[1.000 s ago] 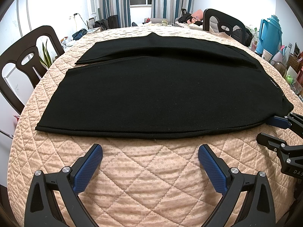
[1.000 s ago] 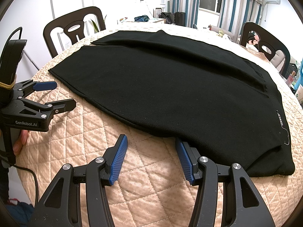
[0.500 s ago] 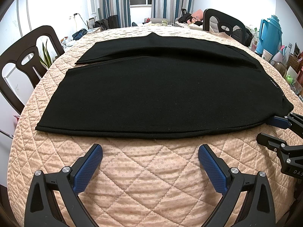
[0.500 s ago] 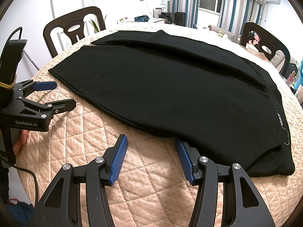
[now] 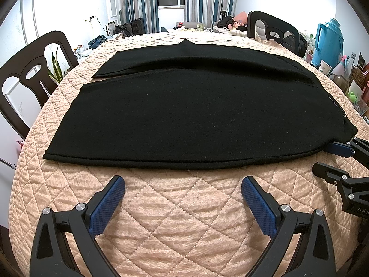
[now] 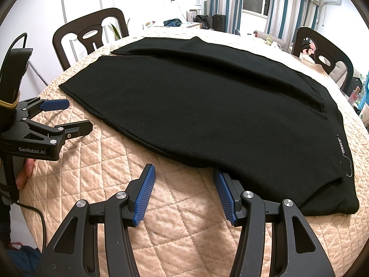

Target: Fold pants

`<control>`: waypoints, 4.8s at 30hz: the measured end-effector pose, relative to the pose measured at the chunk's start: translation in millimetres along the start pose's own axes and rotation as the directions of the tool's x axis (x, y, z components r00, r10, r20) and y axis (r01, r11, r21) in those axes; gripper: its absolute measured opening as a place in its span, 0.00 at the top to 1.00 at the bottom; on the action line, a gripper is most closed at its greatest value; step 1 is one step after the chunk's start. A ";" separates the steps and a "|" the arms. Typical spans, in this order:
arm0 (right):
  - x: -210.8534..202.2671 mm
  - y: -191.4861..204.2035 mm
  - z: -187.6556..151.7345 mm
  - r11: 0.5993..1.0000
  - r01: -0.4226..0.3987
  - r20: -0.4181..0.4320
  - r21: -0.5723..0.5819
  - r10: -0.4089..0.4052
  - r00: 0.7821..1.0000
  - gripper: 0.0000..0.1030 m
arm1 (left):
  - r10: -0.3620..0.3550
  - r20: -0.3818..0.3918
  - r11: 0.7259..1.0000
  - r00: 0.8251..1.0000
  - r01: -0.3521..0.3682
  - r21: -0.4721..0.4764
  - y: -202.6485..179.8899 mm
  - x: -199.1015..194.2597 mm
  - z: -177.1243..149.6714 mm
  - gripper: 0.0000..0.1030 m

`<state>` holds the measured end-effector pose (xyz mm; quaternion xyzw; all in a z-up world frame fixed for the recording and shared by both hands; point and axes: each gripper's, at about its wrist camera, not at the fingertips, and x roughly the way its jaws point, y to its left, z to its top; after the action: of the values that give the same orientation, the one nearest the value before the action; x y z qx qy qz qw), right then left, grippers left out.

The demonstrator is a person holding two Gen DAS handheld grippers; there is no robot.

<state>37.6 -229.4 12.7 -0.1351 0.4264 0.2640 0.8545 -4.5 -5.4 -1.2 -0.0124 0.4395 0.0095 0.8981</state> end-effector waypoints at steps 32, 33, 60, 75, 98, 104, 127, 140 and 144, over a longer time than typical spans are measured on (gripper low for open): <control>-0.1 0.1 0.1 1.000 0.000 0.000 0.000 0.000 1.000 0.48 | 0.000 0.000 1.000 1.000 0.000 0.000 0.3 0.1 0.2 0.01; -0.1 0.0 0.0 1.000 -0.001 0.000 0.001 0.001 1.000 0.48 | 0.001 0.000 1.000 1.000 -0.001 0.000 0.2 0.0 0.1 0.01; -5.9 -6.6 -5.2 0.999 -0.003 0.008 0.053 0.003 1.000 0.48 | -0.004 -0.010 1.000 1.000 0.004 -0.009 7.7 0.7 4.2 0.00; -61.8 -119.6 -69.8 0.849 0.005 0.102 0.528 -0.069 0.992 0.48 | -0.134 0.076 0.947 0.988 0.150 -0.283 66.8 -11.8 3.7 0.19; -57.5 -187.4 -82.2 0.528 -0.118 0.217 0.841 -0.130 0.967 0.91 | -0.009 0.099 0.870 0.995 0.057 -0.490 118.6 13.9 23.6 0.96; -78.5 -181.4 -83.9 0.556 -0.172 0.294 0.813 -0.139 0.946 0.98 | -0.051 0.163 0.874 0.985 0.123 -0.471 117.1 -8.5 17.9 0.96; -161.5 -133.2 -158.2 0.650 0.027 0.163 0.760 -0.231 0.959 0.81 | 0.094 0.188 0.905 0.978 -0.005 -0.426 116.6 -88.4 -48.5 0.89; -130.9 -127.7 -123.0 0.778 0.175 0.141 0.603 -0.320 0.937 0.81 | 0.019 0.170 0.950 0.985 0.036 -0.311 106.1 -54.4 -33.5 0.63; -125.2 -131.2 -137.6 0.792 0.203 0.129 0.576 -0.333 0.934 0.82 | 0.055 0.115 0.955 0.992 -0.018 -0.297 112.4 -23.9 -31.2 0.64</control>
<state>-40.8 -442.3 31.1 0.0891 0.3619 0.0183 0.9278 -46.9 105.8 -3.0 -0.1378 0.3778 0.0924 0.9109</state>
